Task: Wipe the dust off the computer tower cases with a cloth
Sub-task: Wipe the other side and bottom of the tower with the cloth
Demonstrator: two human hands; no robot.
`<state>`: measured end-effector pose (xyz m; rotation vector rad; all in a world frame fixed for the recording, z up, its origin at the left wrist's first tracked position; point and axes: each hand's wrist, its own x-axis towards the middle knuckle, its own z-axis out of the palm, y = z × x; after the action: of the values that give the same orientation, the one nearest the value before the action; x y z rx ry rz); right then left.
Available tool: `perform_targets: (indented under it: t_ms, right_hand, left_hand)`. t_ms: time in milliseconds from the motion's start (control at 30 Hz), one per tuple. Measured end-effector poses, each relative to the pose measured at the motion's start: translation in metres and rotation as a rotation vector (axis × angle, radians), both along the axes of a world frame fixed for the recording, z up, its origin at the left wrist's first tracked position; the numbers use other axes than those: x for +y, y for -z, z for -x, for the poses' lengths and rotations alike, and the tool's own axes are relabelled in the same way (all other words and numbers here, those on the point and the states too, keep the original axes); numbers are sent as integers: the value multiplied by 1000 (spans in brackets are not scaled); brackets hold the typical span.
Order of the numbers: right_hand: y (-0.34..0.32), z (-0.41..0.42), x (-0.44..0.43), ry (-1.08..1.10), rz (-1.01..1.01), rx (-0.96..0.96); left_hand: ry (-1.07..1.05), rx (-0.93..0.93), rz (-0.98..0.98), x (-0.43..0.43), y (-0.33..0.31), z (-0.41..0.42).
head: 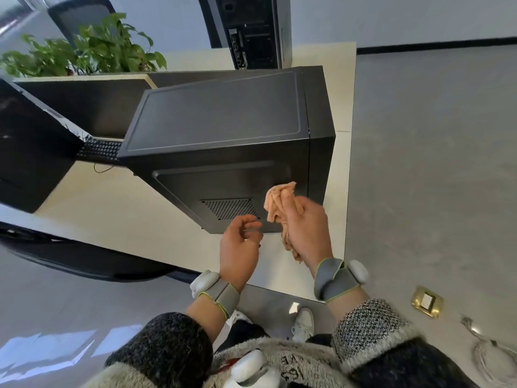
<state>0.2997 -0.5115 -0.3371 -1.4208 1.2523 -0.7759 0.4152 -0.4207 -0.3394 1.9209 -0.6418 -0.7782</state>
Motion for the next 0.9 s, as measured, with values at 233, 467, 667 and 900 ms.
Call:
perform_targets:
  t_ms: [233, 467, 667, 900]
  right_hand:
    - [9, 14, 7, 9, -190, 26]
    - [1, 18, -7, 92, -36, -34]
    - [14, 23, -4, 112, -151, 5]
    - [24, 14, -7, 116, -82, 42]
  left_hand:
    - [1, 27, -26, 1, 3, 3]
    - [-13, 54, -40, 5, -4, 2]
    - [8, 61, -32, 6, -2, 2]
    - [8, 112, -33, 4, 3, -7]
